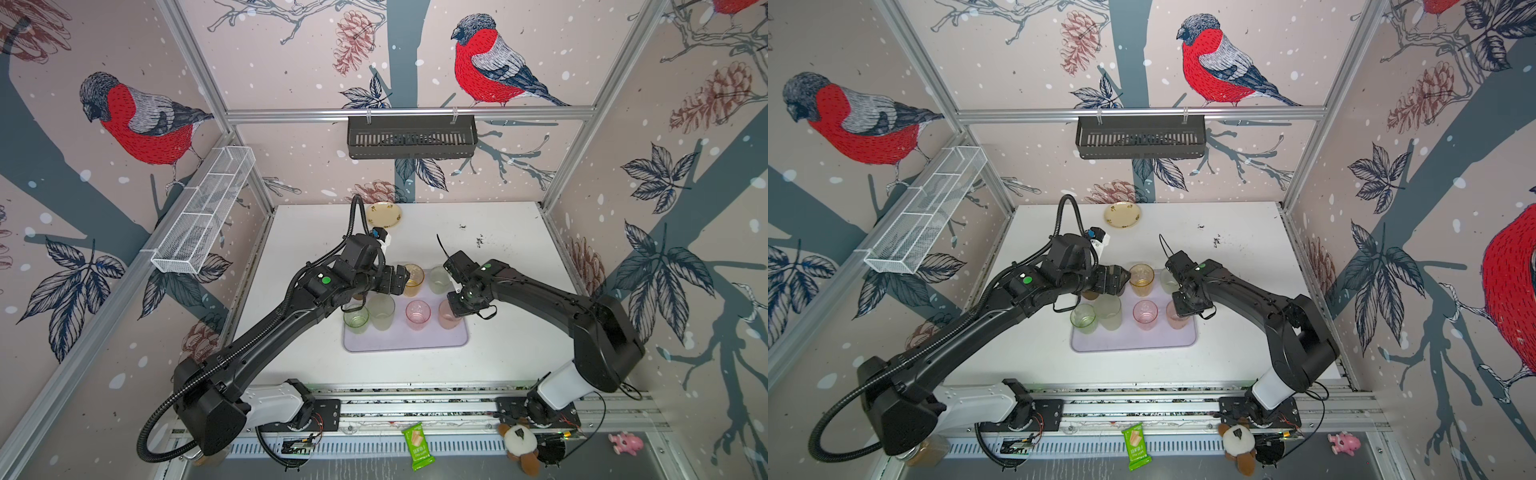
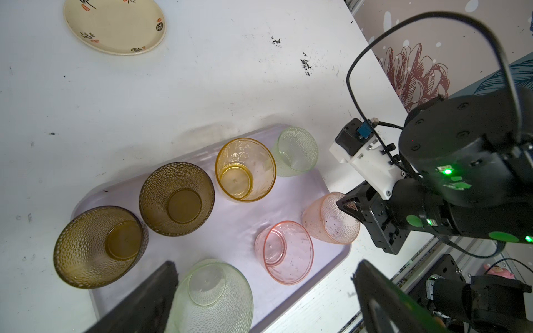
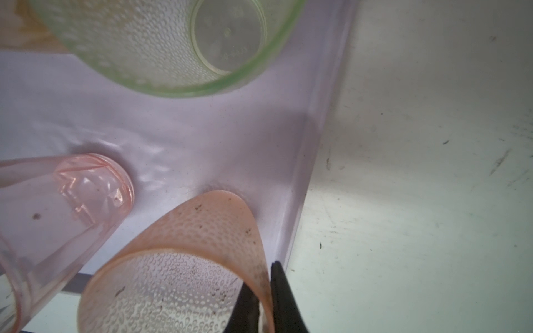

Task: Place the glasses into the tray
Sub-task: Place the glass on the tray.

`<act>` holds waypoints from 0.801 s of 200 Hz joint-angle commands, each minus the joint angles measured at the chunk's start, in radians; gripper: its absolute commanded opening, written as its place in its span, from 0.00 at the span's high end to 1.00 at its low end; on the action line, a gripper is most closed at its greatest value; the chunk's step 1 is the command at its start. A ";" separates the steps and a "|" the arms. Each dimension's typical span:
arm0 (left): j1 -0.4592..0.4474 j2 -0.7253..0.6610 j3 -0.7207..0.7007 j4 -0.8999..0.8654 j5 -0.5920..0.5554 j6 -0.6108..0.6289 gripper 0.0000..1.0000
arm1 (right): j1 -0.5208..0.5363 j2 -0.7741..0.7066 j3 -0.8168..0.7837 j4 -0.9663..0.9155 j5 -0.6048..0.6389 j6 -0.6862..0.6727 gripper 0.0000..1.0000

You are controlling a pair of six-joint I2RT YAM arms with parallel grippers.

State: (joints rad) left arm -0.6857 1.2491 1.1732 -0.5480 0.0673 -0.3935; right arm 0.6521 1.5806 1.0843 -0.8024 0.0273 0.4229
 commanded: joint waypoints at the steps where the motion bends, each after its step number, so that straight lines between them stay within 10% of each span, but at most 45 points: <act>1: 0.002 0.001 0.008 -0.003 -0.001 0.001 0.04 | 0.000 -0.004 0.003 0.002 0.013 0.018 0.88; 160: 0.002 0.009 0.022 -0.006 0.005 0.005 0.04 | 0.001 -0.024 0.006 0.017 0.011 0.030 0.70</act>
State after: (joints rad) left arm -0.6857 1.2545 1.1816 -0.5480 0.0708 -0.3931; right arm 0.6514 1.5665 1.0832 -0.7948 0.0273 0.4416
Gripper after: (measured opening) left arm 0.962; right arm 0.279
